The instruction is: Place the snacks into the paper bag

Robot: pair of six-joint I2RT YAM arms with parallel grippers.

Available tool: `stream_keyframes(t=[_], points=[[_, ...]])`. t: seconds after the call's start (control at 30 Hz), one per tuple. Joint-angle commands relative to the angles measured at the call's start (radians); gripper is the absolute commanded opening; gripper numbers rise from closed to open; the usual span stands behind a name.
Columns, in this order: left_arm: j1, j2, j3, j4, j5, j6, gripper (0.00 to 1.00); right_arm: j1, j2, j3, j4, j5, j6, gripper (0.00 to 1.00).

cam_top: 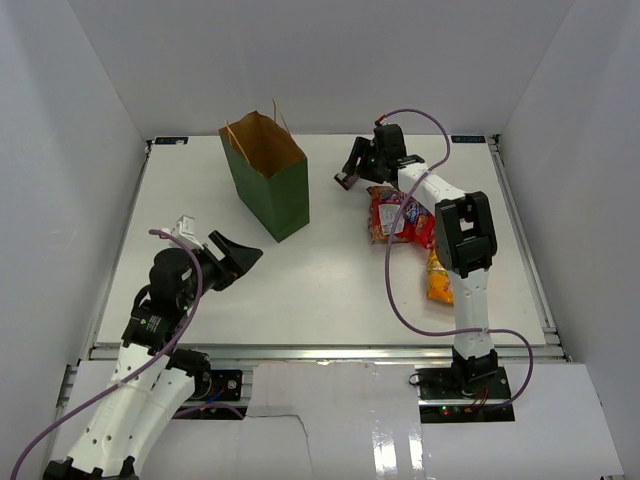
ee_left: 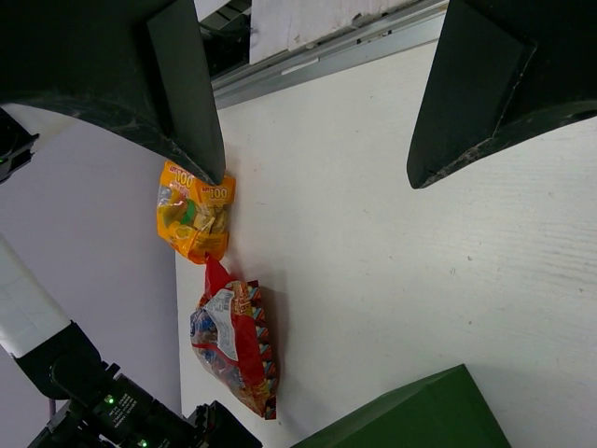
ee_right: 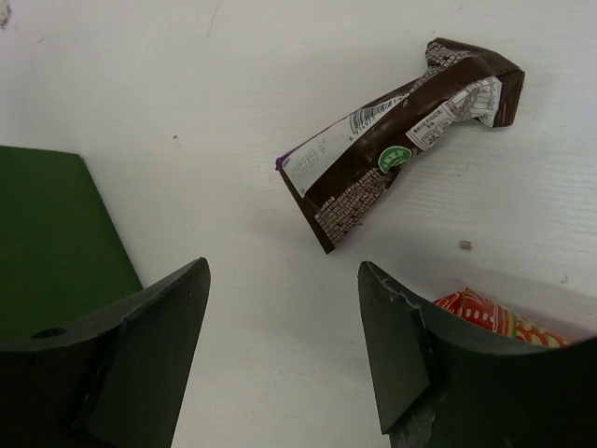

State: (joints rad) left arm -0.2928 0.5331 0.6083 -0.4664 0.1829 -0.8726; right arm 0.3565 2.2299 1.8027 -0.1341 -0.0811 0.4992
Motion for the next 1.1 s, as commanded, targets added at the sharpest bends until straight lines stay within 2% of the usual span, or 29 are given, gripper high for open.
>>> stream_keyframes(t=[0.0,0.27,0.5,0.83,1.03,1.07], points=[[-0.003,0.002,0.01,0.021,-0.006,-0.023,0.9,-0.007,0.003,0.081,0.01,0.04,0.084,0.7],[-0.003,0.065,0.036,0.028,-0.005,-0.022,0.9,-0.005,0.132,0.159,0.039,0.075,0.096,0.7],[-0.003,0.097,0.042,0.043,-0.005,-0.031,0.9,-0.007,0.183,0.21,0.042,0.147,0.088,0.69],[-0.002,0.11,0.047,0.043,-0.002,-0.034,0.9,-0.002,0.278,0.241,0.169,0.216,0.07,0.67],[-0.002,0.126,0.057,0.046,-0.002,-0.039,0.9,-0.005,0.298,0.216,0.183,0.21,0.067,0.62],[-0.002,0.128,0.061,0.048,-0.003,-0.039,0.9,-0.005,0.298,0.213,0.188,0.205,0.064,0.57]])
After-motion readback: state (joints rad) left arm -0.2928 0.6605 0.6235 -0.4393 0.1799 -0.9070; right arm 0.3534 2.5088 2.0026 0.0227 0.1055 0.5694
